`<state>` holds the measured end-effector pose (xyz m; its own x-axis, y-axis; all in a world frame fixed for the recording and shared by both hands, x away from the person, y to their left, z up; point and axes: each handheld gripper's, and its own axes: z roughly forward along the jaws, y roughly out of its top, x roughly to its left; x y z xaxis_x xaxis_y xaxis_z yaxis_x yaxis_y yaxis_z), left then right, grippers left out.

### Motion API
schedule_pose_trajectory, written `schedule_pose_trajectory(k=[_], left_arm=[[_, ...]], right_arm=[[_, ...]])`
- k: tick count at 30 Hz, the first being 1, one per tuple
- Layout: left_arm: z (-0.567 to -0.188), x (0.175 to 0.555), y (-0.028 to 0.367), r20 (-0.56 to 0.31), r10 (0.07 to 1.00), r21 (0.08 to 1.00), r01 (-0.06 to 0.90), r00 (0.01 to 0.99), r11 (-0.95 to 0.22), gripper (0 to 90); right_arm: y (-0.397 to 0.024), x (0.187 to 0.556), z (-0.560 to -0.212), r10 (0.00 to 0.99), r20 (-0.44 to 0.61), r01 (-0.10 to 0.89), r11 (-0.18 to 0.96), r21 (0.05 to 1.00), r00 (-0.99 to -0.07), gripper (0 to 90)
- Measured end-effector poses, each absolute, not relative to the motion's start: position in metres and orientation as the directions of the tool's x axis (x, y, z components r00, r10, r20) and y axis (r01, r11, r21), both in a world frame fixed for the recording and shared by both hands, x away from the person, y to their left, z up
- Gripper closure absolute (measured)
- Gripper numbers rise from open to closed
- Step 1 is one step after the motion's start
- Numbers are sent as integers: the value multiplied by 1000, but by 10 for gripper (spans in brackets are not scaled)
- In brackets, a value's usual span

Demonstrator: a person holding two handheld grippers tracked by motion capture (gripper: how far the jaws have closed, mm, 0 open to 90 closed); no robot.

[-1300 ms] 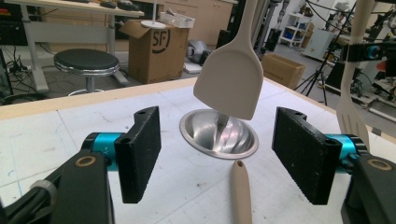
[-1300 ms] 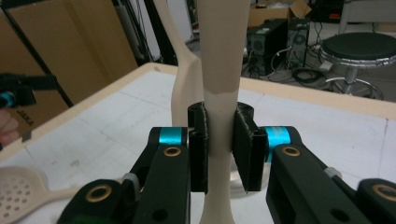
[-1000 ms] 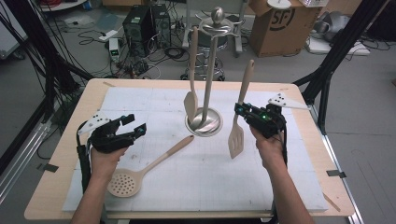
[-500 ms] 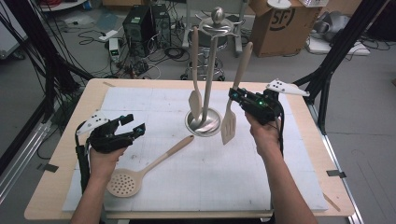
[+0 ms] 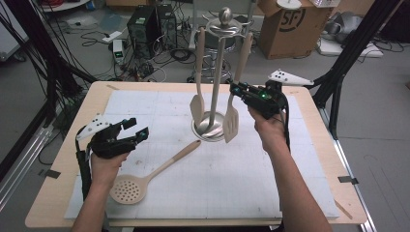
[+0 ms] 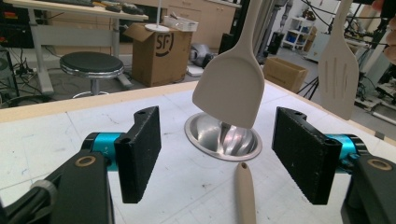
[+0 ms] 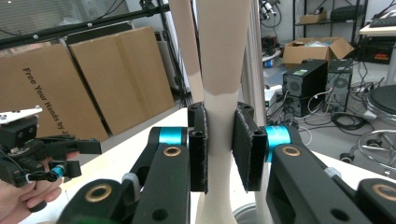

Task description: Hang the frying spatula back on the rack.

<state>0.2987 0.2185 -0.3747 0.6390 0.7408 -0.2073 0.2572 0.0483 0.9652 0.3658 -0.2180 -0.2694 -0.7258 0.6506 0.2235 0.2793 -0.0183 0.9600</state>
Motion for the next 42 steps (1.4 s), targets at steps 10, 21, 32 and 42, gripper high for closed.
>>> schedule_pose_trajectory(k=[10, 21, 32, 42], left_arm=[[-374, 298, 220, -207, 741, 965, 256, 639, 49, 332], [-374, 298, 220, -208, 741, 965, 257, 639, 50, 332], [-373, 297, 222, -207, 742, 967, 251, 637, 54, 332], [-372, 296, 221, -205, 741, 967, 249, 640, 53, 332]], right_arm=[[-221, 371, -271, 654, 239, 303, -15, 953, -718, 776], [-216, 379, -265, 641, 232, 317, 18, 948, -731, 776], [-210, 383, -271, 650, 231, 347, 54, 936, -724, 773], [-217, 383, -269, 684, 266, 348, -19, 937, -679, 604]])
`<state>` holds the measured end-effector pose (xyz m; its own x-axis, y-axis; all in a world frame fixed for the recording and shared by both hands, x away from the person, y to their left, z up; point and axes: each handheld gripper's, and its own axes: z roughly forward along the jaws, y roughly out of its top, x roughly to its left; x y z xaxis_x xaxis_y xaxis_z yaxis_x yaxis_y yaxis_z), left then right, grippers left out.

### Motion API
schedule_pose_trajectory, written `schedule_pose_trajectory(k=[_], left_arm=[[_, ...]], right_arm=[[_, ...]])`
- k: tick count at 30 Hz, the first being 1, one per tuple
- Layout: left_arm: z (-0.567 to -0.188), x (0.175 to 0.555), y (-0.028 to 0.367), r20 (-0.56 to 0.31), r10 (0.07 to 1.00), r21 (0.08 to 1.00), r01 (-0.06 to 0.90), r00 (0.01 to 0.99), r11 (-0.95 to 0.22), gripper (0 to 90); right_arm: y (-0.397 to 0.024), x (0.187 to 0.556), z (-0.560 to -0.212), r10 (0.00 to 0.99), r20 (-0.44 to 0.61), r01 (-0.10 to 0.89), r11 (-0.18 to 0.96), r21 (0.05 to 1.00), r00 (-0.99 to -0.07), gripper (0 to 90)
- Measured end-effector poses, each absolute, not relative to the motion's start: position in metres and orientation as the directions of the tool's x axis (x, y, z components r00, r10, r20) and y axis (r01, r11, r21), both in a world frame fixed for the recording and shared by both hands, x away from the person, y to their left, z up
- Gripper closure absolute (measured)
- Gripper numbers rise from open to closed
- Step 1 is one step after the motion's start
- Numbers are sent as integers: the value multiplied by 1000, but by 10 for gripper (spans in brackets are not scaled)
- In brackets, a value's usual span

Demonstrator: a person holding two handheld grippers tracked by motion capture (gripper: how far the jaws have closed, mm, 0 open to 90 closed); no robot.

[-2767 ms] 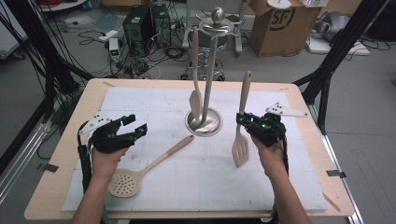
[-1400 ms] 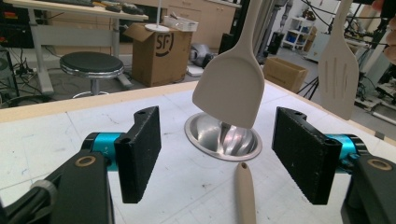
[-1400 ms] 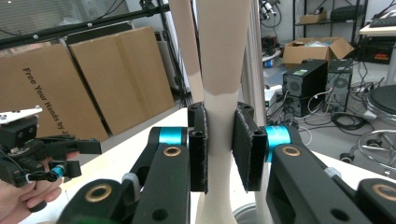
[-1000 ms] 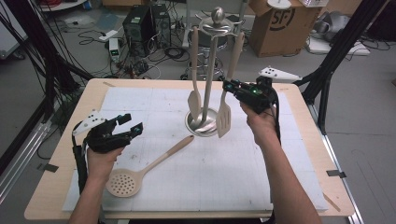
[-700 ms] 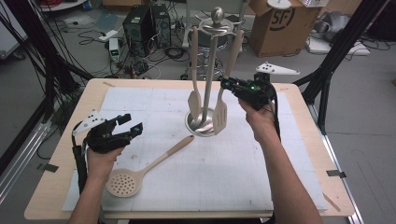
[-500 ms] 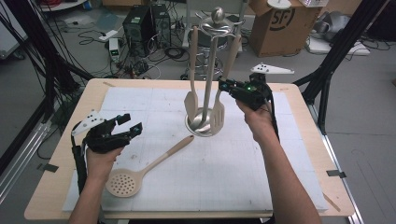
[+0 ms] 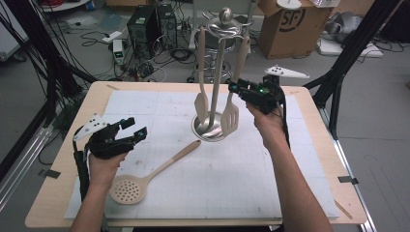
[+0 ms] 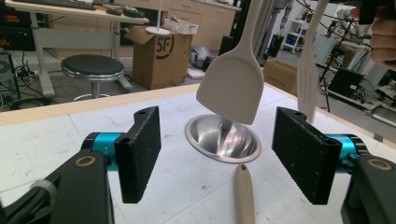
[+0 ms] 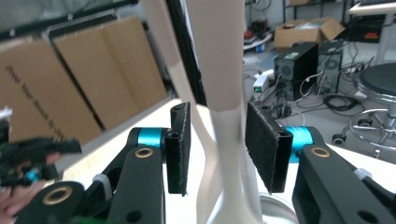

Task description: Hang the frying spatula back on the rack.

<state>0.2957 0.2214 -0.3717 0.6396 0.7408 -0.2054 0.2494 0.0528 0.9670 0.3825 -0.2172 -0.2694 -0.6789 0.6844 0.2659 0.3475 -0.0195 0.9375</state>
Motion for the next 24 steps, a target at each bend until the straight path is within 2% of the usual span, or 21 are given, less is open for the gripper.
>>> schedule_pose_trajectory(k=[3, 6, 13, 16, 20, 24], left_arm=[[-372, 296, 222, -205, 740, 967, 249, 640, 53, 332], [-372, 296, 221, -206, 741, 967, 250, 639, 53, 331], [-372, 296, 221, -206, 739, 967, 250, 642, 51, 332], [-372, 296, 220, -206, 740, 966, 253, 640, 51, 332], [-373, 297, 220, -208, 739, 966, 254, 641, 51, 331], [-373, 297, 221, -207, 740, 966, 254, 640, 51, 332]], right_arm=[[-222, 383, -268, 693, 282, 344, -53, 938, -663, 547], [-227, 382, -266, 701, 285, 328, -76, 942, -654, 540], [-240, 375, -256, 709, 298, 235, -189, 953, -639, 578], [-245, 371, -251, 702, 301, 184, -240, 953, -646, 659], [-247, 370, -241, 669, 308, 151, -282, 947, -677, 875], [-251, 373, -234, 630, 354, 154, -350, 924, -691, 900]])
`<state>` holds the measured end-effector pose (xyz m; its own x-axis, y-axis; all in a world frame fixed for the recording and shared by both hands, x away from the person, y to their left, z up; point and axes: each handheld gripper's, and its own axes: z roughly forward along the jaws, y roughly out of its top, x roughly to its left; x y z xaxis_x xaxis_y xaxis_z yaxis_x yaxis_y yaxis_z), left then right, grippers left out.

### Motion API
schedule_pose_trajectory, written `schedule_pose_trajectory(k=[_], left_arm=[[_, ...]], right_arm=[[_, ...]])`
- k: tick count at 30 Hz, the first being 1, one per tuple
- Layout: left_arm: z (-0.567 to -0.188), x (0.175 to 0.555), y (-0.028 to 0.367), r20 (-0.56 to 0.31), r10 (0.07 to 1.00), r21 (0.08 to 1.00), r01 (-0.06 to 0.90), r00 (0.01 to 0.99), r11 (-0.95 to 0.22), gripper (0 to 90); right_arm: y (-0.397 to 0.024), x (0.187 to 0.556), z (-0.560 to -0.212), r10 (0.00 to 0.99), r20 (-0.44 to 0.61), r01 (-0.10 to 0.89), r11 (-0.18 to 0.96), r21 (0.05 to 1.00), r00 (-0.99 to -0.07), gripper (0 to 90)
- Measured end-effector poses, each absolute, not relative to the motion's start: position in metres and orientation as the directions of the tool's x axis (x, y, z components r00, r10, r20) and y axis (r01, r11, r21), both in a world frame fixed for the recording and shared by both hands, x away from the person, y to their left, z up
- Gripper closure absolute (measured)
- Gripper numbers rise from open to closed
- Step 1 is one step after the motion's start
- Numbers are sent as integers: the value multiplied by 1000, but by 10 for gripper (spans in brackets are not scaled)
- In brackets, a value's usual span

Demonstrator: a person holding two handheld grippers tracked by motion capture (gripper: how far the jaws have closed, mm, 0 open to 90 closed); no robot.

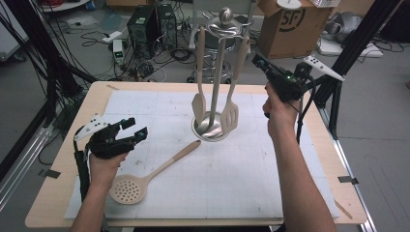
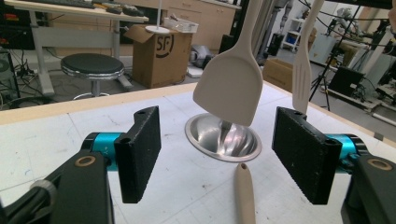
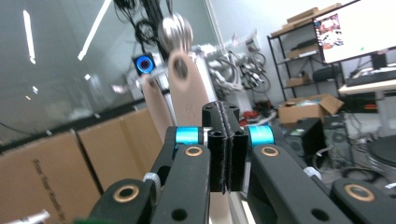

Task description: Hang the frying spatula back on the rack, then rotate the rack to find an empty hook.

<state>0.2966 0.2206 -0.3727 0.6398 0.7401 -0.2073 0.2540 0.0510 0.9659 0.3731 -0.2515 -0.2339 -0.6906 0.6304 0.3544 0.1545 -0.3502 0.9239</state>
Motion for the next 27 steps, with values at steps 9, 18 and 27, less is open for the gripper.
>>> schedule_pose_trajectory(k=[9, 18, 27], left_arm=[[-372, 296, 221, -210, 740, 966, 251, 639, 57, 331], [-372, 296, 223, -210, 739, 967, 248, 640, 60, 332], [-371, 296, 223, -211, 740, 967, 246, 639, 63, 332]], right_arm=[[-246, 377, -211, 615, 359, 125, -391, 912, -702, 900], [-240, 388, -201, 628, 367, 136, -385, 913, -686, 900], [-236, 387, -201, 626, 366, 136, -385, 913, -688, 900]])
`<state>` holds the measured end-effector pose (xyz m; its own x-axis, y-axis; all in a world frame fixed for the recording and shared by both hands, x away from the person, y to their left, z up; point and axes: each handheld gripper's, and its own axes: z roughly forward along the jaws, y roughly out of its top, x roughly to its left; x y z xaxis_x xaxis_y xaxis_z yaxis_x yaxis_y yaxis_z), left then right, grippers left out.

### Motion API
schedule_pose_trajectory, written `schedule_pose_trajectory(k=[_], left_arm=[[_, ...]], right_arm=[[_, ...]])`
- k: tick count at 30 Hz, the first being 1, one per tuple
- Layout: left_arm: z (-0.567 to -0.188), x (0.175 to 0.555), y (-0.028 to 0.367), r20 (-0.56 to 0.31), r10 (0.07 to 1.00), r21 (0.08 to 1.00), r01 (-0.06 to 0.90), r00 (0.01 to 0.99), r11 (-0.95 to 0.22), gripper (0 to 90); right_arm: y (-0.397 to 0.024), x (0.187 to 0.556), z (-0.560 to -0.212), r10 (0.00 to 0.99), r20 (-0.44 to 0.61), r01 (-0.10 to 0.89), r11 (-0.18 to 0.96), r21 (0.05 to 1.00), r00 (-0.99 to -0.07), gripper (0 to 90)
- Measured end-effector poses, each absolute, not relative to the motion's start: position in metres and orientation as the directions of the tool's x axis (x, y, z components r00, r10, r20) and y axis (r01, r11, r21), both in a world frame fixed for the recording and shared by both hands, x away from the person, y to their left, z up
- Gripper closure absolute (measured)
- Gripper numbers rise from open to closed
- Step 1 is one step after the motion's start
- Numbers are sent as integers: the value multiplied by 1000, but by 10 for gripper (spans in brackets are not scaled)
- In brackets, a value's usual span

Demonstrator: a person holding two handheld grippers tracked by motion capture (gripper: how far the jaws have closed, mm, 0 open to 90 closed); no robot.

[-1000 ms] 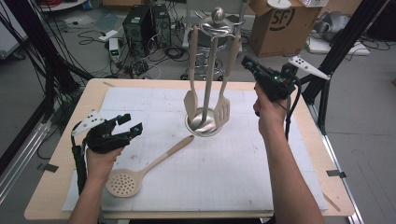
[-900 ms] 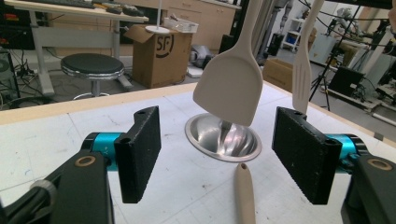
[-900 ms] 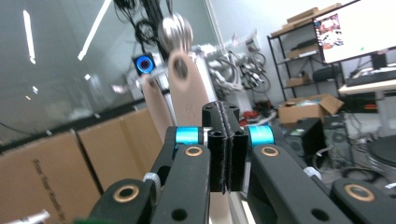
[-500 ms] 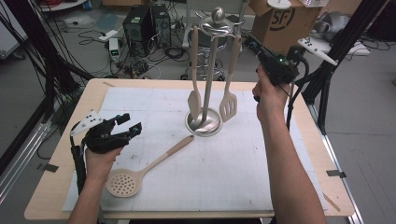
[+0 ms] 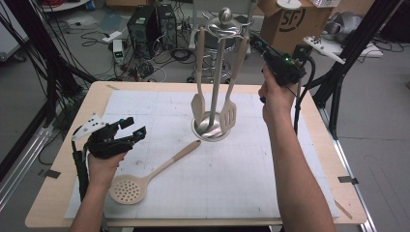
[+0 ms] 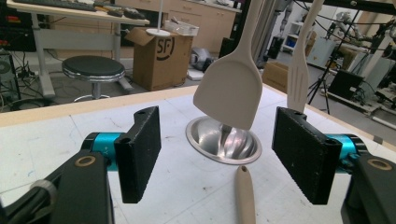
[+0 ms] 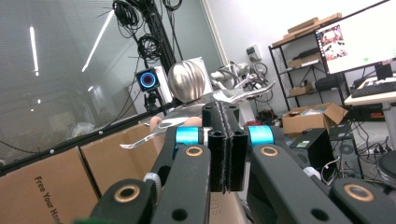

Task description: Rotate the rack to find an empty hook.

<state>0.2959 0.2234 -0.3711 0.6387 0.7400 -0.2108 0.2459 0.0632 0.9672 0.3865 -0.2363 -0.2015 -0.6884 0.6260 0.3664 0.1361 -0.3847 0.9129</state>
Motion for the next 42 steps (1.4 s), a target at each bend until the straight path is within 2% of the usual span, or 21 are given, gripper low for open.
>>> schedule_pose_trajectory(k=[25, 42], left_arm=[[-371, 295, 225, -218, 740, 966, 249, 636, 70, 332], [-371, 295, 224, -212, 741, 966, 249, 638, 62, 333]], right_arm=[[-227, 388, -191, 662, 323, 114, -338, 934, -677, 900], [-200, 373, -189, 626, 275, 103, -296, 949, -730, 900]])
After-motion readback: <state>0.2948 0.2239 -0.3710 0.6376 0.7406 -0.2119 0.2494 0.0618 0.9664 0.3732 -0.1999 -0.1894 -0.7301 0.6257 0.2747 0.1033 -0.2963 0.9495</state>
